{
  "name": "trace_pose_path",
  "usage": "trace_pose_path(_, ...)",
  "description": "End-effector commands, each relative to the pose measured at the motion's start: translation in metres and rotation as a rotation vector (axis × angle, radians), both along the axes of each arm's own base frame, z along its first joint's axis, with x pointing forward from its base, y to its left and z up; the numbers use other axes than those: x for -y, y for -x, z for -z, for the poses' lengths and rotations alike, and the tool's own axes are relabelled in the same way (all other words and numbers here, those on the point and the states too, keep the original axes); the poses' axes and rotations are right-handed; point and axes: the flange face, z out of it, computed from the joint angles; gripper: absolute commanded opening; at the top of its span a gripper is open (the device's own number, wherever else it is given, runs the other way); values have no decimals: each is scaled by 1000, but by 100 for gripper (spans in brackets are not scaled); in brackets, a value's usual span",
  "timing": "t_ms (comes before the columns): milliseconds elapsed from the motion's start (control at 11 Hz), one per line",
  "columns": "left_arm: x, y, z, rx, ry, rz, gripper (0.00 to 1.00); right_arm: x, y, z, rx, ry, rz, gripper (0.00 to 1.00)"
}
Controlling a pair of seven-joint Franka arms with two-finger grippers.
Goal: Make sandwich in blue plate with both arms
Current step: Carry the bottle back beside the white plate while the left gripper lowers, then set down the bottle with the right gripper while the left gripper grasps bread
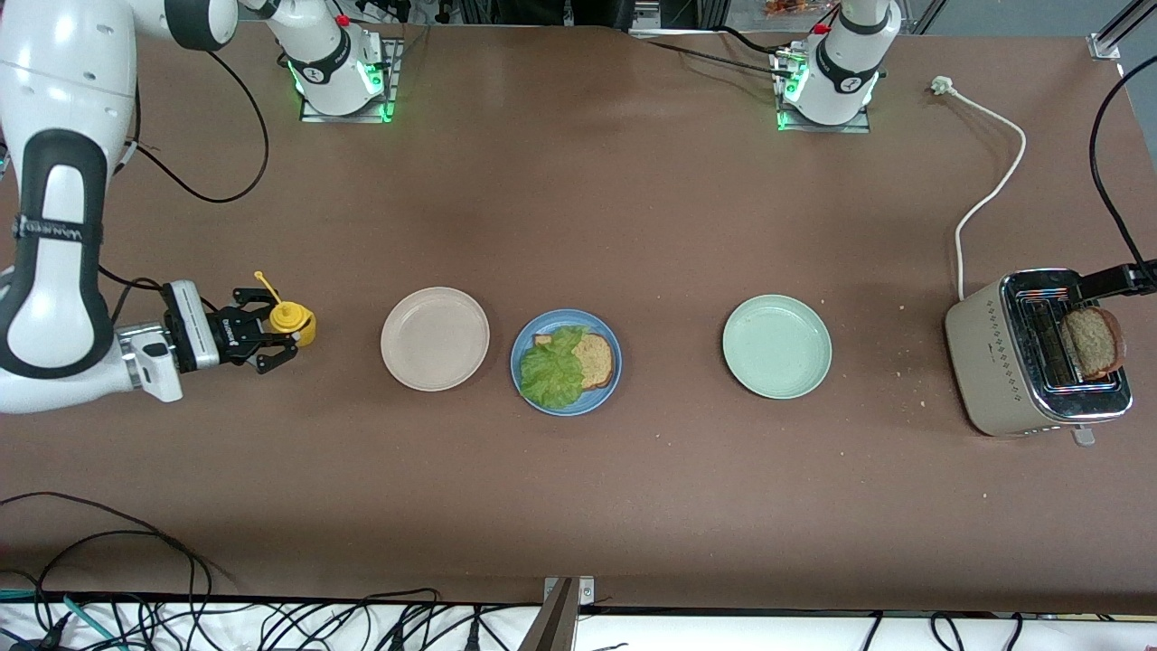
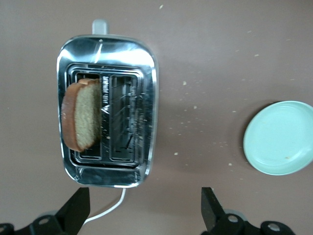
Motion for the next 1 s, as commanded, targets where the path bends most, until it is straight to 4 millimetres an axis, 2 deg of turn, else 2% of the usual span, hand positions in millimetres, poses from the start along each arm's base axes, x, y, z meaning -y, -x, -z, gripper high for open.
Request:
trace_pose_path(0, -36, -12, 34, 0, -18, 62, 100, 7, 22, 54, 28, -162, -28, 0)
trace_pose_path(182, -61, -10, 68, -47, -7, 34, 100, 1, 29, 82, 42, -240, -54, 0)
trace_pose_path(364, -76, -12, 86, -70, -55, 69, 100, -1, 35, 104, 38, -302, -53, 0)
trace_pose_path(547, -99, -7, 107, -86, -44, 49, 100, -2, 35, 110, 68, -335, -56, 0)
trace_pose_path(820, -101, -11, 122, -88, -45, 49, 100, -1, 32, 119, 102, -363, -33, 0)
trace_pose_path(911, -104, -10, 126, -93, -44, 45, 100, -1, 32, 119, 101, -364, -30, 5)
